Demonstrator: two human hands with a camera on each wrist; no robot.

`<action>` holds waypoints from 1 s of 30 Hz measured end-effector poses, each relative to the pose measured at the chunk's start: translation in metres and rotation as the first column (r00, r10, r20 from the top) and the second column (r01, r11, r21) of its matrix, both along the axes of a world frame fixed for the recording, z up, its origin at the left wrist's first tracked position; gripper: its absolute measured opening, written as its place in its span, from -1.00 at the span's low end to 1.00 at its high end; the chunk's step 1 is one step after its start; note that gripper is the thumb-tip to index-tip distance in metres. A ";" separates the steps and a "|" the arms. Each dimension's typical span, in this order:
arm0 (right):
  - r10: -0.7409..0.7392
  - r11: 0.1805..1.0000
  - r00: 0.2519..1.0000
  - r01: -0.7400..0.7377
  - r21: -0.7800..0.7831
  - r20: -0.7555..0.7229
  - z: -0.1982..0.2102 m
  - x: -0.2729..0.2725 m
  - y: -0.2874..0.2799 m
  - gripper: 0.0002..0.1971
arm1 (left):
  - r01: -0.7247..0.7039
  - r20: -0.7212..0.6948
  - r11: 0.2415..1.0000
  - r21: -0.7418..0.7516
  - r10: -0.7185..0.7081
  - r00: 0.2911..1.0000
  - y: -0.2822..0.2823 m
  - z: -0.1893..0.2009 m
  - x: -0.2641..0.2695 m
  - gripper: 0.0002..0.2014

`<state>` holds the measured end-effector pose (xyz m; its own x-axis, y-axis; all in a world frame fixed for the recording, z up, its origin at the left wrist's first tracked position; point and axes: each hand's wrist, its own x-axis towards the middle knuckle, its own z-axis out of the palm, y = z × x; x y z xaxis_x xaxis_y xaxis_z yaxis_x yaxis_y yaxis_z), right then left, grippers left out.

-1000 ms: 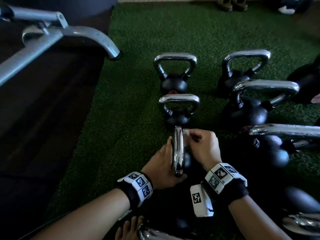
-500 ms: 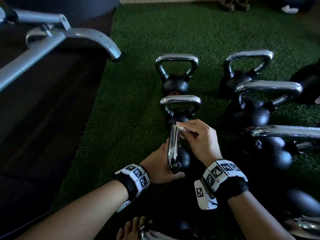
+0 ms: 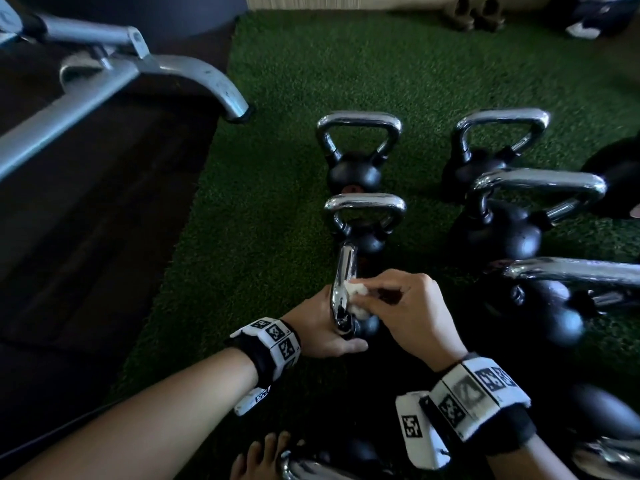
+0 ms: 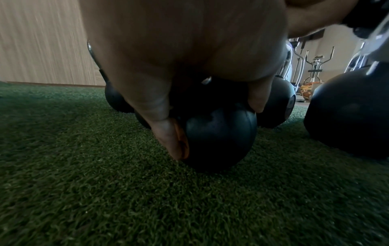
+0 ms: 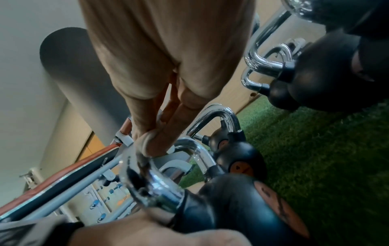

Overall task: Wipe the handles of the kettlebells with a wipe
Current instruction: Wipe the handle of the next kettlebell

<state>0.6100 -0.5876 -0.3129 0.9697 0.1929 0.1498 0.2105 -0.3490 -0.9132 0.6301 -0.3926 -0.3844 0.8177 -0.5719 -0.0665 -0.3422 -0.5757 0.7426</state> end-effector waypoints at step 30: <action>0.330 0.944 0.849 -0.297 0.143 -0.413 -0.025 0.006 0.006 -0.84 | 0.183 -0.042 0.936 0.300 -0.179 0.983 0.010 0.013 -0.002 -0.61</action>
